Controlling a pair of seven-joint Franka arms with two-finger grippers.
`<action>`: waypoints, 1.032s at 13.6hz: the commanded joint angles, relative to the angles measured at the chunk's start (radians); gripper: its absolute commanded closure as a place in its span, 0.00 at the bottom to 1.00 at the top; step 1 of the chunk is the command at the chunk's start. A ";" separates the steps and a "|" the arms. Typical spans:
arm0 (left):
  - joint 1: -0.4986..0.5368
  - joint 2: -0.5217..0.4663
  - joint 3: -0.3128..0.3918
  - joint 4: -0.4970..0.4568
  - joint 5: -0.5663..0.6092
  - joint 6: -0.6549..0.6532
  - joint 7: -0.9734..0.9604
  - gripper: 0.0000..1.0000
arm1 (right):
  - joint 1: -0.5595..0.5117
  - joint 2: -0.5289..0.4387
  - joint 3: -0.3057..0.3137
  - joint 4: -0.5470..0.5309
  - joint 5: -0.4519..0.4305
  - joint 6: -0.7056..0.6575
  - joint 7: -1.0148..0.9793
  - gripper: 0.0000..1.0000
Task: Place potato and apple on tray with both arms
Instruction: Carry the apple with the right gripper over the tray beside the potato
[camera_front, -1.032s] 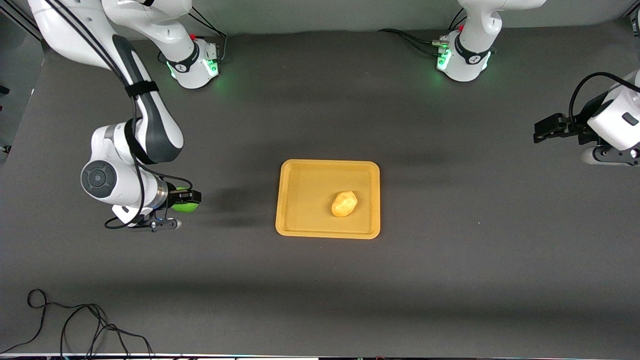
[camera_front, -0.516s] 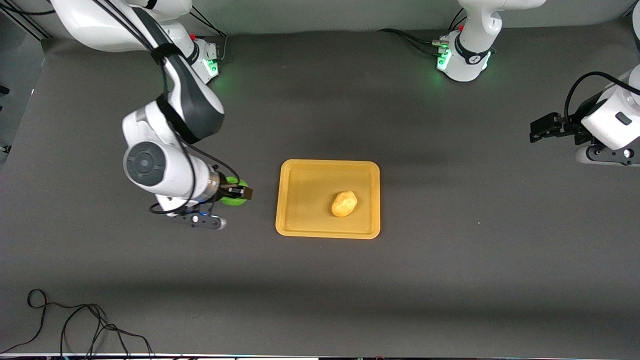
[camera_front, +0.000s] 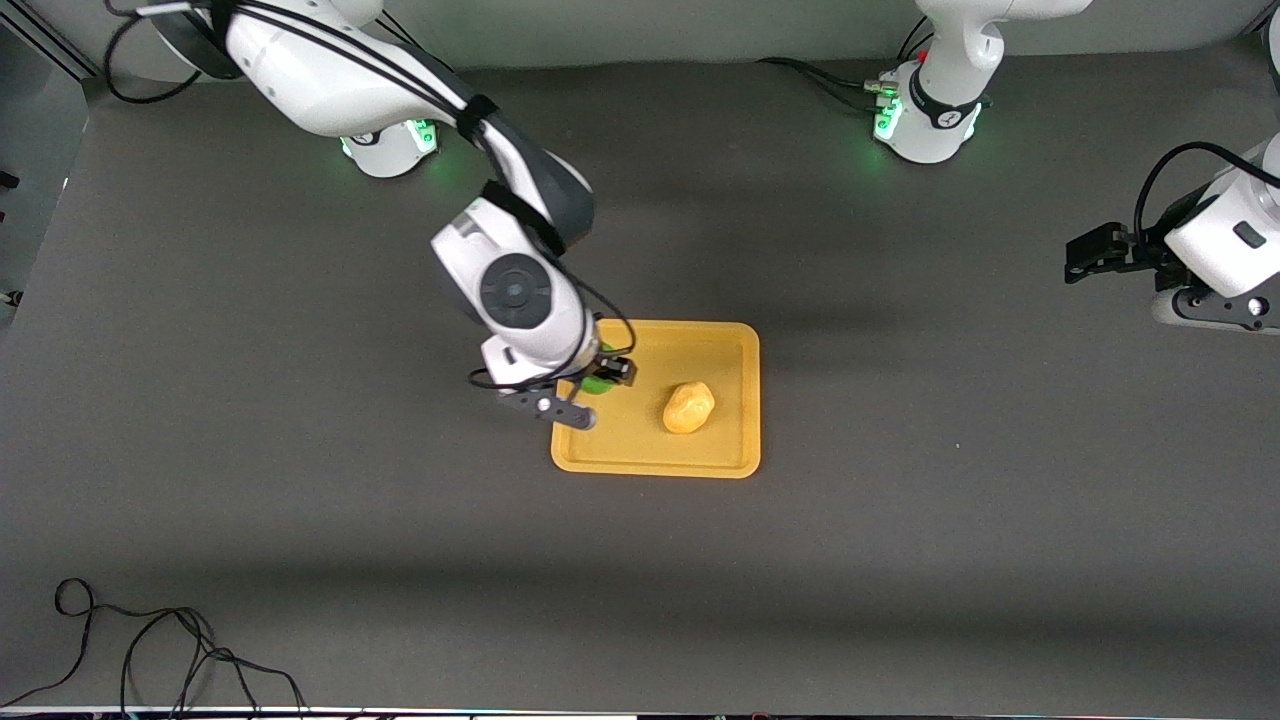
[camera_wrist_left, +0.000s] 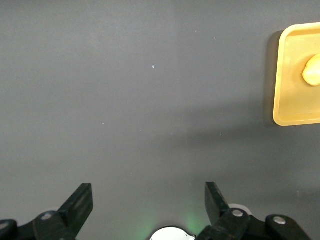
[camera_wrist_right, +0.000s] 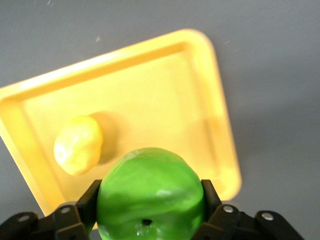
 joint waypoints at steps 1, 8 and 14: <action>0.004 -0.007 -0.008 0.009 0.026 -0.017 0.015 0.00 | 0.018 0.086 0.012 0.047 -0.125 0.029 0.102 0.62; 0.001 -0.002 -0.010 0.006 0.031 -0.014 0.014 0.00 | 0.069 0.156 0.010 0.044 -0.260 0.095 0.108 0.51; -0.002 -0.002 -0.011 0.002 0.031 -0.016 0.009 0.00 | 0.087 0.157 0.010 -0.013 -0.320 0.154 0.108 0.50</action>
